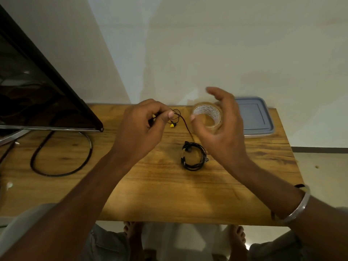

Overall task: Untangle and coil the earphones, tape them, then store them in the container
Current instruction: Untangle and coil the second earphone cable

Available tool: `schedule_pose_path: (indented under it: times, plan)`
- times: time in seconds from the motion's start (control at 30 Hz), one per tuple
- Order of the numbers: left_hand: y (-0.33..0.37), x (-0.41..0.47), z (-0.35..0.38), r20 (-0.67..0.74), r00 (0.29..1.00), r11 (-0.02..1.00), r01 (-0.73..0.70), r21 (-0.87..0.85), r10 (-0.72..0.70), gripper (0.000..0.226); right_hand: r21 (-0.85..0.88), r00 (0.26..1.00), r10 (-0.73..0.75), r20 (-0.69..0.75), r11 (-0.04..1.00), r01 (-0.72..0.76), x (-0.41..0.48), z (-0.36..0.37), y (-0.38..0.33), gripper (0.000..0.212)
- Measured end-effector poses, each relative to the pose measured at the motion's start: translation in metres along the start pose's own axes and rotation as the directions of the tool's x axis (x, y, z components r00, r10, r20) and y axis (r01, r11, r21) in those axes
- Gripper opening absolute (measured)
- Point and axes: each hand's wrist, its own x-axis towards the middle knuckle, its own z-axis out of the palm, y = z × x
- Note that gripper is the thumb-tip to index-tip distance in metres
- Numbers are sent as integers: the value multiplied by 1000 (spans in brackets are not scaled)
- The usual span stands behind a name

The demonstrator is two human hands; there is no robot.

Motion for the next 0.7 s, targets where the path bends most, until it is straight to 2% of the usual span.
schedule_pose_path:
  times: [0.03, 0.07, 0.13, 0.2, 0.23, 0.3, 0.37, 0.4, 0.43, 0.5, 0.57, 0.6, 0.7]
  plan:
    - [4, -2, 2, 32, 999, 999, -33, -3, 33, 13, -91, 986, -155, 65, 983, 161, -2, 3, 0, 39]
    - [7, -3, 4, 58, 996, 998, -63, -2, 63, 11, -148, 966, -230, 121, 958, 247, -3, 6, 2, 29]
    - [8, -4, 6, 93, 991, 996, -94, 6, 93, 10, -137, 955, -256, 148, 951, 276, -5, 9, 5, 12]
    - [4, -4, 5, 91, 993, 997, -82, 9, 80, 10, -113, 969, -234, 74, 964, 241, -2, 6, 7, 8]
    - [2, -3, 3, 71, 996, 998, -63, 8, 62, 10, -98, 984, -175, 15, 980, 176, 0, 3, 9, 9]
    - [-4, 0, -1, 6, 1000, 1000, -16, 22, 16, 11, 51, 992, 87, -95, 995, -82, 6, -2, 11, 13]
    - [-9, 3, -5, -48, 998, 998, 44, 52, -41, 12, 187, 938, 326, -114, 935, -302, 8, -2, 18, 18]
    - [-11, 3, -6, -50, 996, 996, 75, 56, -72, 12, 164, 935, 343, -96, 932, -325, 6, -1, 21, 21]
    - [-12, 2, -5, -34, 995, 994, 96, 52, -95, 13, 86, 954, 292, -72, 954, -286, 3, 0, 20, 26]
    - [-9, 0, 0, 21, 996, 996, 83, 42, -84, 13, -90, 997, 75, 14, 993, -74, -2, 5, 16, 41]
    - [-2, -3, 6, 73, 997, 999, 12, 38, -15, 13, -187, 977, -179, 112, 962, 198, -6, 10, 14, 37]
    - [0, -4, 9, 95, 995, 999, -21, 34, 17, 12, -220, 958, -254, 133, 935, 278, -8, 13, 14, 30]
    - [0, -6, 12, 143, 988, 997, -62, 34, 57, 11, -205, 953, -283, 113, 931, 301, -9, 14, 17, 11]
